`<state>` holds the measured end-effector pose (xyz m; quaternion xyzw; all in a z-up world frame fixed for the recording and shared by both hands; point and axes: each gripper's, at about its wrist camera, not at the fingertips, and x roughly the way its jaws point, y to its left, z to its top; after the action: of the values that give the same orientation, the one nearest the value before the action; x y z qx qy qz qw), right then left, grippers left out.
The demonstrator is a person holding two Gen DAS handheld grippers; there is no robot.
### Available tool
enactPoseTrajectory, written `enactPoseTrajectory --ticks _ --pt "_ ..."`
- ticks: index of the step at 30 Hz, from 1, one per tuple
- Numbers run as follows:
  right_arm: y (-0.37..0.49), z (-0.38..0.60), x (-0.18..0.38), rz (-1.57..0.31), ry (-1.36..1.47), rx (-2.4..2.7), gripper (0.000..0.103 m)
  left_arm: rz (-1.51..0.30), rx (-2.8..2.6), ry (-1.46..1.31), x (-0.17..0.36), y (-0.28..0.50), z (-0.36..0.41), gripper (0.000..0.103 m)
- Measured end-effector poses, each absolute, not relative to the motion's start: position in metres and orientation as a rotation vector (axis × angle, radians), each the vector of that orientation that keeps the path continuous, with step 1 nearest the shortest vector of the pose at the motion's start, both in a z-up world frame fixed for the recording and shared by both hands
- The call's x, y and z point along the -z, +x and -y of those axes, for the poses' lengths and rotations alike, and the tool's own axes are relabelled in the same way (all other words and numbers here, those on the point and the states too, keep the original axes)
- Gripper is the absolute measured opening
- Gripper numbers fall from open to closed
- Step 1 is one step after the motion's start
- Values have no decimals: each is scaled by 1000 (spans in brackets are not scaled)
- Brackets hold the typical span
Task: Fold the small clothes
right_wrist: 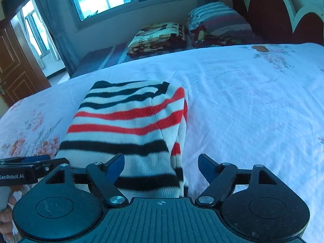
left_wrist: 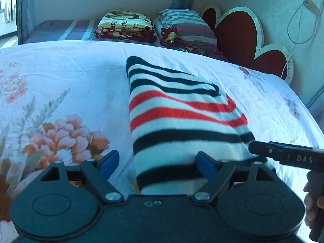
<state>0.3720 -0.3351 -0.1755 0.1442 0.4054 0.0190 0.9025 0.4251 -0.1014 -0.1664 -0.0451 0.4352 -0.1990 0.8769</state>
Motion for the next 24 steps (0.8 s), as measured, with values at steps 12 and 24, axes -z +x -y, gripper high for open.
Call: enactPoseTrajectory --ticks 12,24 --pt "417 364 212 -895 418 -116 79 -1035 477 -282 197 468 104 85" --pt "428 383 226 -909 612 -237 48 -1045 520 -362 203 472 108 73"
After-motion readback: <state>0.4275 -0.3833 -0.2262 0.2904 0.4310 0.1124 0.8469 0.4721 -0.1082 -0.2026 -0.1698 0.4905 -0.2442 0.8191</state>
